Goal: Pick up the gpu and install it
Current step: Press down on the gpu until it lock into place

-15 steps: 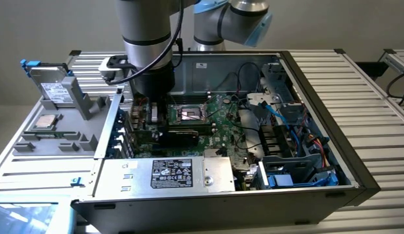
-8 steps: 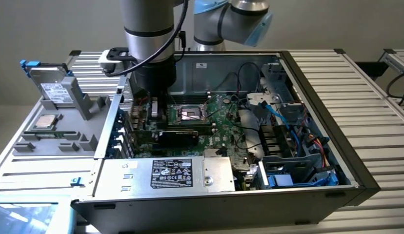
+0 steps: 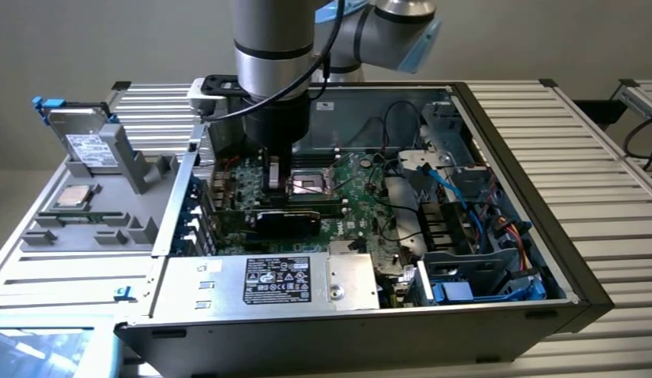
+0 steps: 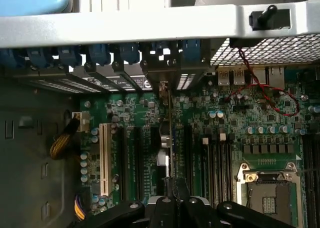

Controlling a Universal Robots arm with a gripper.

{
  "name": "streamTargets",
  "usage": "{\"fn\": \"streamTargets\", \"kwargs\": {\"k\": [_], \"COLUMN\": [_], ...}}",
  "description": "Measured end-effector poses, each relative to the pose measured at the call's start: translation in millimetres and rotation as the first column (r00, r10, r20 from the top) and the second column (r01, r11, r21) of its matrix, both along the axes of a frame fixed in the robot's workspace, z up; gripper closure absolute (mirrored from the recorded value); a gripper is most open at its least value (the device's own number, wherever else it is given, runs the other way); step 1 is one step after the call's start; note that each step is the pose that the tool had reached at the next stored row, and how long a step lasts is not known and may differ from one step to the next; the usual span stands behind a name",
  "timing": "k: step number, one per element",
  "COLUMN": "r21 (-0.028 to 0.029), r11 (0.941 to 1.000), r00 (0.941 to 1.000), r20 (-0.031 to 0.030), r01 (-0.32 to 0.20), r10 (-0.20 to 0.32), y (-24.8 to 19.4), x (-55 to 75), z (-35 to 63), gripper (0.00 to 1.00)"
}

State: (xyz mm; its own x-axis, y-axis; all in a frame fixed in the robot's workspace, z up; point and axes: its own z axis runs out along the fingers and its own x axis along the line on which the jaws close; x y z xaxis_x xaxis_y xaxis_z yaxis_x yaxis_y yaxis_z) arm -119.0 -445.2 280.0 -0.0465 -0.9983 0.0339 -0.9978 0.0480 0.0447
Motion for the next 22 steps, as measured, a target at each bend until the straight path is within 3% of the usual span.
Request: {"fn": "streamTargets", "kwargs": {"k": [7,18,20,22], "r21": [-0.0001,-0.0017,0.0015,0.0001], "r11": [1.0000,1.0000,1.0000,1.0000], "r00": [1.0000,1.0000,1.0000,1.0000], "r20": [0.0000,-0.0008,0.0004,0.0000], "r01": [0.000,0.000,0.000,0.000], "r10": [0.000,0.000,0.000,0.000], "y": [-2.5,-2.7,-2.3,-2.4], "x": [2.3,2.0,1.8,1.7], "z": [-2.4,-16.9,-14.9,-5.6], "gripper": [0.88,0.88,0.88,0.88]}}
